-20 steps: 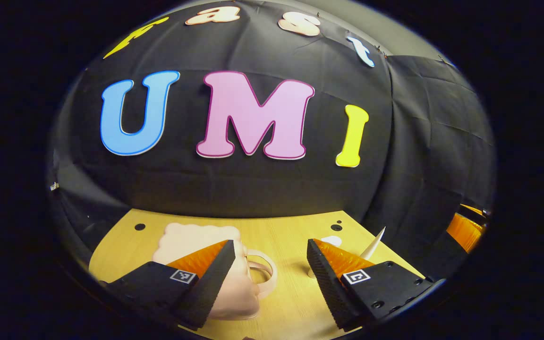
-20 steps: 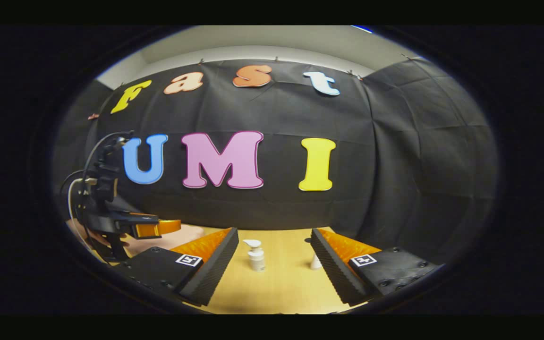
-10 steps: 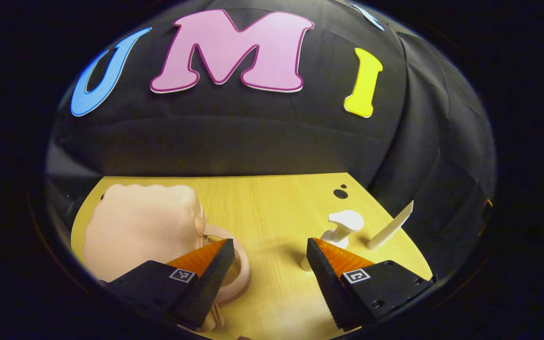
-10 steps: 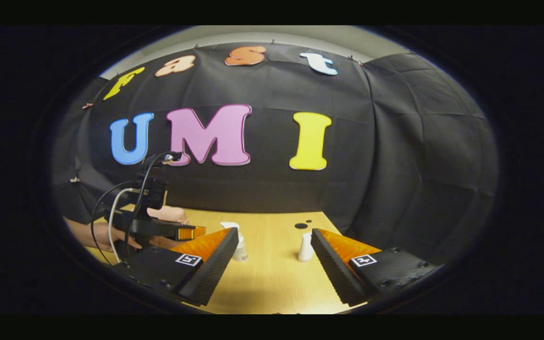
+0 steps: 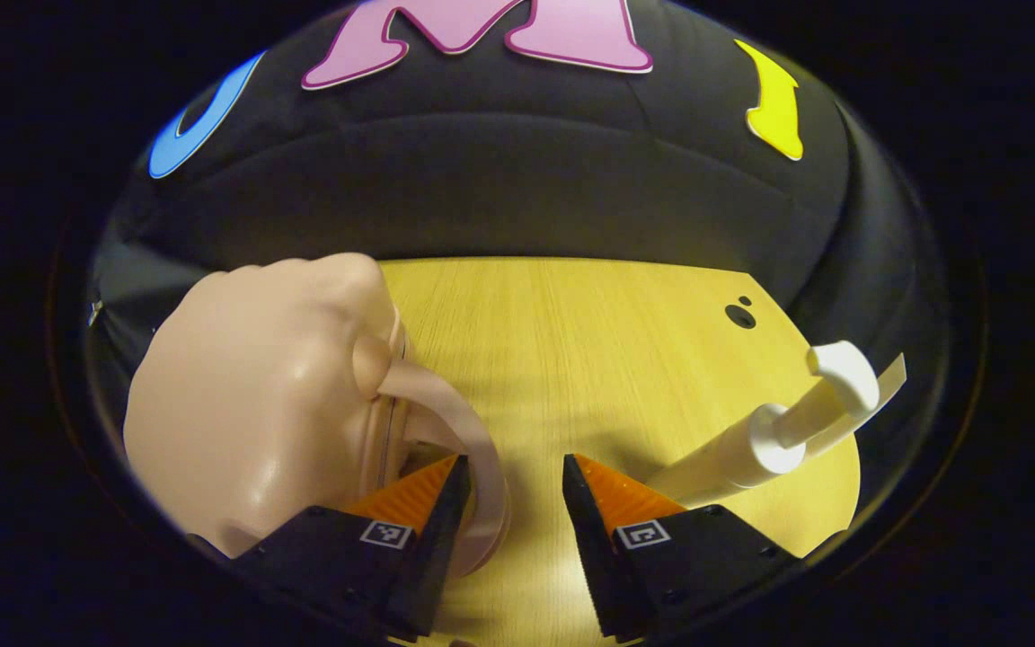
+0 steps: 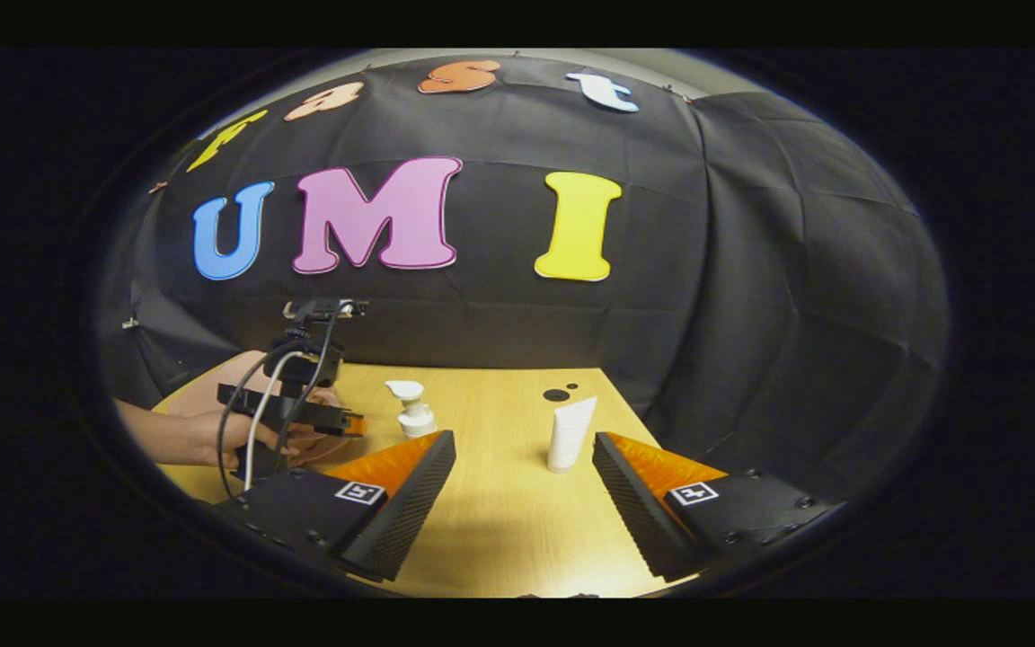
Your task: First open the suitcase, pack the skin care products into it, and then close the suitcase.
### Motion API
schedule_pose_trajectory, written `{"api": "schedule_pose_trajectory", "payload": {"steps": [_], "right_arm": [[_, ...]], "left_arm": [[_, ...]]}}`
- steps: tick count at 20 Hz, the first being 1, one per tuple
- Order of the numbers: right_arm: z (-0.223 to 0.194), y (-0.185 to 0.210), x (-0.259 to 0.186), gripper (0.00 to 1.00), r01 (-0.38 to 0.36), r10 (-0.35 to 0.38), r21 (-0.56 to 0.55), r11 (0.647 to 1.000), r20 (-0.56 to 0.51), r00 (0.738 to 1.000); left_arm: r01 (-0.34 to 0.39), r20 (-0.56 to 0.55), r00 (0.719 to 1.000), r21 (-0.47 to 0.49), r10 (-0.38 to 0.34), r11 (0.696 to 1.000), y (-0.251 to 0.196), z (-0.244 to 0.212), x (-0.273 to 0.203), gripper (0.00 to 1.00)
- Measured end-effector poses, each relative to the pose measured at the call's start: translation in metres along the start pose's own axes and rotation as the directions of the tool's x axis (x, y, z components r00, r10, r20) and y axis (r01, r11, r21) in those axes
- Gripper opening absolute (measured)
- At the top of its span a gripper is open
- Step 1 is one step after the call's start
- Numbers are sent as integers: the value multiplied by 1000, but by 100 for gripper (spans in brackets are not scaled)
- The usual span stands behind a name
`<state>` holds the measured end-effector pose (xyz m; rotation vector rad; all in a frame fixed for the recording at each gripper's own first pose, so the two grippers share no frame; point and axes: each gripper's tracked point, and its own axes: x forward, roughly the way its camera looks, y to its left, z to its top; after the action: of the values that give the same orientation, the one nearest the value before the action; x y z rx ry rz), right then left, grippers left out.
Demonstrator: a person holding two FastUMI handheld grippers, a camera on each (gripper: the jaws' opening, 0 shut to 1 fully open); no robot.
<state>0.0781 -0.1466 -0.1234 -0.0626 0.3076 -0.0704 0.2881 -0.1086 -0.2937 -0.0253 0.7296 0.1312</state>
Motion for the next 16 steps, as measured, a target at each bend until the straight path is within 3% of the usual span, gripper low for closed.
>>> {"api": "schedule_pose_trajectory", "payload": {"steps": [1,2,3,5,7,12,16], "right_arm": [[-2,3,0,98,-4,4,-2,1000,-6,1000],[-2,5,1,98,-8,8,-5,1000,-9,1000],[-3,6,1,98,-11,11,-9,1000,-9,1000],[-3,8,1,98,-16,16,-10,1000,-10,1000],[-2,10,-1,98,-18,18,-1,1000,-7,1000],[5,25,2,98,-45,45,5,999,9,999],[12,50,8,98,-104,104,-2,995,23,994]], "left_arm": [[-16,-13,1000,-11,15,1000,5,-2,4,51],[-16,-34,999,-40,15,999,6,-4,7,44],[-9,-42,999,-70,6,998,4,-4,7,25],[11,-74,997,-91,-18,996,3,-7,7,22],[90,-65,993,-101,-96,991,-2,3,-4,17],[180,91,981,-130,-169,975,17,78,-80,11],[153,166,977,-87,-137,984,95,140,-154,11]]}}
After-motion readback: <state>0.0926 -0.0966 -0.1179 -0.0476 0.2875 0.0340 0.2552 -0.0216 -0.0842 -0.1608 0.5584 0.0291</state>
